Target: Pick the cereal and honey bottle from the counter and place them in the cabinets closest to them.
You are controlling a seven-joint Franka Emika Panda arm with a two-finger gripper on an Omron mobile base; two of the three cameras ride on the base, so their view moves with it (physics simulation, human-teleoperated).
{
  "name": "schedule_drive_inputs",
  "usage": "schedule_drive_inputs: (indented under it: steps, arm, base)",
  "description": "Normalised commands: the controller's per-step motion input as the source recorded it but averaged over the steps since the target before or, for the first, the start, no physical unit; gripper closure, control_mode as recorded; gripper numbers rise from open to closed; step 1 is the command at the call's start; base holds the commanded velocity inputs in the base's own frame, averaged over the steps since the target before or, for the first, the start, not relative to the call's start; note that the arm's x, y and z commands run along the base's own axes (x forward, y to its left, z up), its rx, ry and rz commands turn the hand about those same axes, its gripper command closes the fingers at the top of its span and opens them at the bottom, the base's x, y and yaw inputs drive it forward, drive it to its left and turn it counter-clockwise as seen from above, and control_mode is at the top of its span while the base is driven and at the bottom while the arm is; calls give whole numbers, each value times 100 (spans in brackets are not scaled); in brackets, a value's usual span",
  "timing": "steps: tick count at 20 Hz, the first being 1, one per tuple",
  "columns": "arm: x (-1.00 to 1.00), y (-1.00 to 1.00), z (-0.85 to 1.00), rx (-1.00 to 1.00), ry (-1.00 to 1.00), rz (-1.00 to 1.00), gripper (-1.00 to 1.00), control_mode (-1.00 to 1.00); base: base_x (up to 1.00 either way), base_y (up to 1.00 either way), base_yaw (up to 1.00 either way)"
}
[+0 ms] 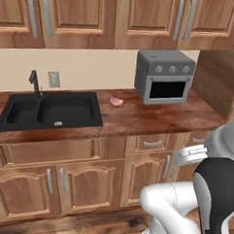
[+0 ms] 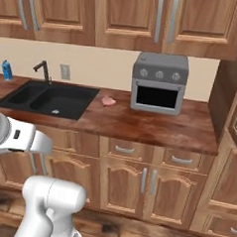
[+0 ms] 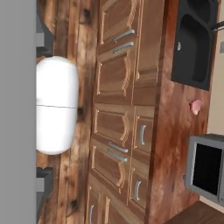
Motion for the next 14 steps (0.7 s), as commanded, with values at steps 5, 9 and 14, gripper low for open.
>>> schedule_drive_inputs:
  steps: [5,9,14]
  arm:
    - [0,0,0,0,0,0,-100,100]
    - [0,0,0,0,0,0,-100,100]
    - [0,0,0,0,0,0,-100,100]
  base:
    - [-14,64,0]
    - [-14,63,0]
    - [-12,66,0]
